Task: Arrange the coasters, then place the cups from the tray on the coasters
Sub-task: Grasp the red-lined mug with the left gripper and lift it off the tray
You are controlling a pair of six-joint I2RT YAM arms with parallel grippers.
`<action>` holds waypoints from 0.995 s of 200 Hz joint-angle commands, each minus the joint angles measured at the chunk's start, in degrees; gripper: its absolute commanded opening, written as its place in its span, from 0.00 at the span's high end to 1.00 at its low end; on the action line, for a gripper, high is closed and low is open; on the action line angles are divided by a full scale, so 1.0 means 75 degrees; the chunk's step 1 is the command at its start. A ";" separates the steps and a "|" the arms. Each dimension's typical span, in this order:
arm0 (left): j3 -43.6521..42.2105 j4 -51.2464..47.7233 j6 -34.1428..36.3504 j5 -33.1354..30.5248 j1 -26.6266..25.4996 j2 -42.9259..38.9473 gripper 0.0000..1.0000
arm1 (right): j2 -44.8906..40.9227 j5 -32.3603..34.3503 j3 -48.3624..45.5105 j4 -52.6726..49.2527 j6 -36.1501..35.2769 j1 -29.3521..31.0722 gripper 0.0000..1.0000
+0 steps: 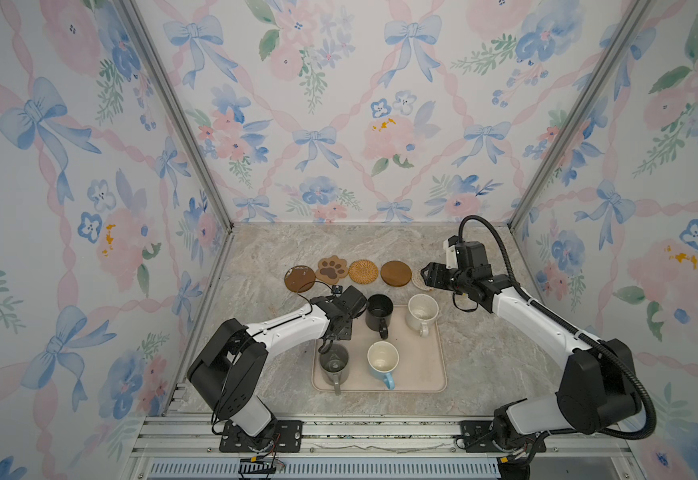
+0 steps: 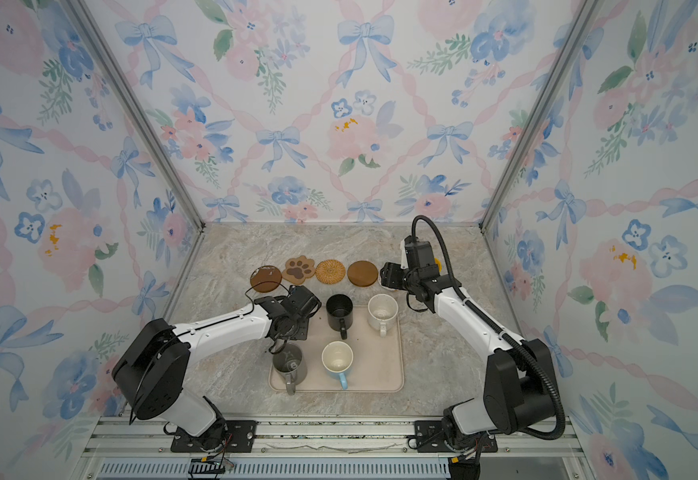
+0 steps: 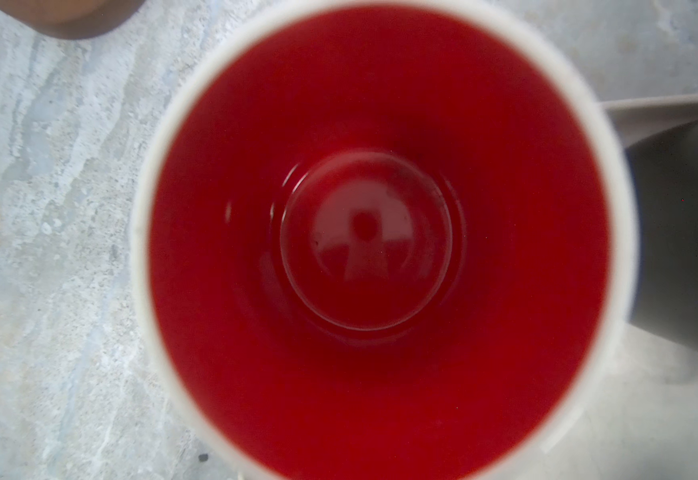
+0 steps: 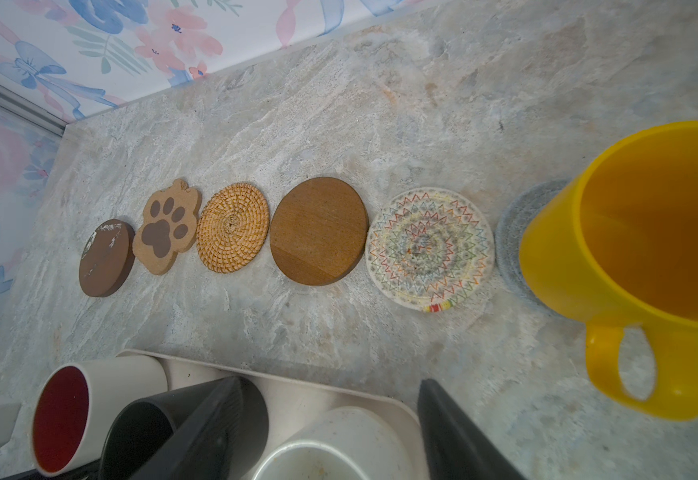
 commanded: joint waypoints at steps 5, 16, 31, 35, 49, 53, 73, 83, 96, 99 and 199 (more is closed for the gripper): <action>-0.0021 -0.0028 -0.0044 -0.0070 0.0048 -0.0093 1.00 | 0.0089 -0.0092 -0.0054 0.0020 0.0048 -0.0073 0.30; 0.0006 -0.0023 -0.0061 -0.0094 0.0048 -0.0125 1.00 | 0.0101 -0.0097 -0.0038 0.0021 0.0057 -0.0068 0.30; 0.0054 -0.0022 -0.0085 -0.0094 0.0048 -0.0215 1.00 | 0.0090 -0.0096 -0.0044 0.0008 0.0056 -0.0071 0.30; 0.0077 -0.0020 -0.0086 -0.0103 0.0048 -0.0237 1.00 | 0.0078 -0.0107 -0.0054 0.0011 0.0057 -0.0072 0.30; 0.0139 -0.0022 -0.0073 -0.0117 0.0042 -0.0334 1.00 | 0.0049 -0.0106 -0.0061 0.0017 0.0043 -0.0068 0.30; 0.0154 -0.0020 -0.0073 -0.0117 0.0045 -0.0358 1.00 | 0.0043 -0.0104 -0.0072 0.0019 0.0046 -0.0068 0.30; 0.0166 -0.0027 -0.0085 -0.0127 0.0045 -0.0491 1.00 | 0.0019 -0.0103 -0.0073 -0.0007 0.0042 -0.0071 0.30; 0.0188 -0.0032 -0.0074 -0.0129 0.0048 -0.0534 1.00 | 0.0008 -0.0098 -0.0079 -0.0011 0.0030 -0.0074 0.30; 0.0218 -0.0034 -0.0073 -0.0141 0.0048 -0.0605 1.00 | -0.0015 -0.0094 -0.0090 -0.0011 0.0032 -0.0082 0.30; 0.0228 -0.0034 -0.0073 -0.0152 0.0048 -0.0624 1.00 | -0.0022 -0.0094 -0.0090 -0.0008 0.0046 -0.0080 0.30; 0.0683 -0.0032 0.0282 -0.0293 0.0446 -0.0954 1.00 | -0.0094 -0.0112 -0.0120 -0.0007 0.0071 -0.0079 0.31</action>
